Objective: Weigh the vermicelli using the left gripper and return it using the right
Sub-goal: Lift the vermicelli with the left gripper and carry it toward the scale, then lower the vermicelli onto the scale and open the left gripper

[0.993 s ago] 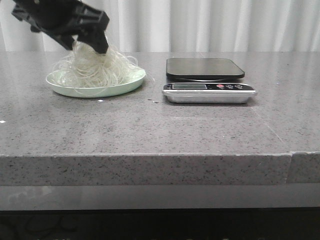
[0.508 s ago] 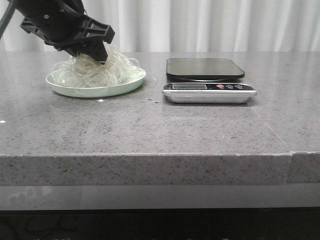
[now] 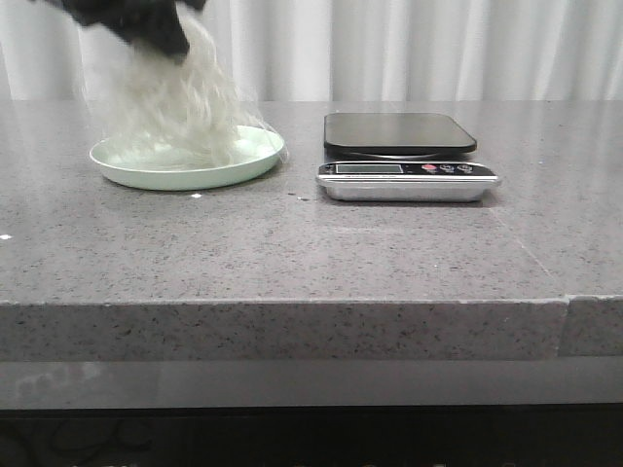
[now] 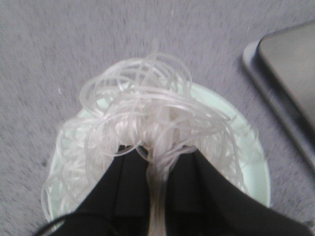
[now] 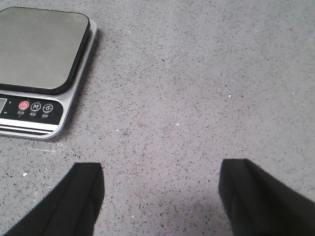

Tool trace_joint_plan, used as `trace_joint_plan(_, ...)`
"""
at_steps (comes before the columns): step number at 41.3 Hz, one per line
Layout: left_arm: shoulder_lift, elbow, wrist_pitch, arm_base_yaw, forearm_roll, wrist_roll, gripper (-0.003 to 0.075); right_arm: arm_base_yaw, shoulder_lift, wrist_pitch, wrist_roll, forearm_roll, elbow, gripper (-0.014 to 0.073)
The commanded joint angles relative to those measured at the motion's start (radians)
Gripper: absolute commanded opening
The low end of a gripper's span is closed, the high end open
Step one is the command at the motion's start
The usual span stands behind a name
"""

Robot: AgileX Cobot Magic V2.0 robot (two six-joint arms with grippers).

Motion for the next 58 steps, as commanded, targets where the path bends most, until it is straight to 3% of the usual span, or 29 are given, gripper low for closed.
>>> trace_joint_plan(1,-0.076,-0.1,-0.065,-0.029,0.003,-0.004,0.0141,-0.005,-0.002,-0.052,-0.002,-0.014,-0.031,0.0588)
trace_joint_plan(13,-0.038,-0.31,-0.063,-0.144,0.005,0.017,0.0142,-0.005,-0.002,-0.053,-0.002,-0.014,-0.031,0.0588)
trace_joint_plan(25,0.131,-0.496,-0.063,-0.257,0.005,0.017,0.0142,-0.005,-0.002,-0.053,-0.002,-0.014,-0.031,0.0588)
trace_joint_plan(40,0.312,-0.56,-0.067,-0.288,0.005,0.017,0.0147,-0.005,-0.002,-0.05,-0.002,-0.014,-0.031,0.0588)
trace_joint_plan(45,0.34,-0.56,-0.057,-0.288,0.005,0.017,0.0239,-0.005,-0.002,-0.045,-0.002,-0.014,-0.031,0.0588)
trace_joint_plan(52,0.346,-0.56,-0.052,-0.288,0.005,0.017,0.0458,-0.005,-0.002,-0.044,-0.002,-0.014,-0.031,0.0588)
trace_joint_plan(58,0.302,-0.56,-0.007,-0.288,0.013,0.017,0.0472,-0.005,-0.002,-0.044,-0.002,-0.014,-0.031,0.0588)
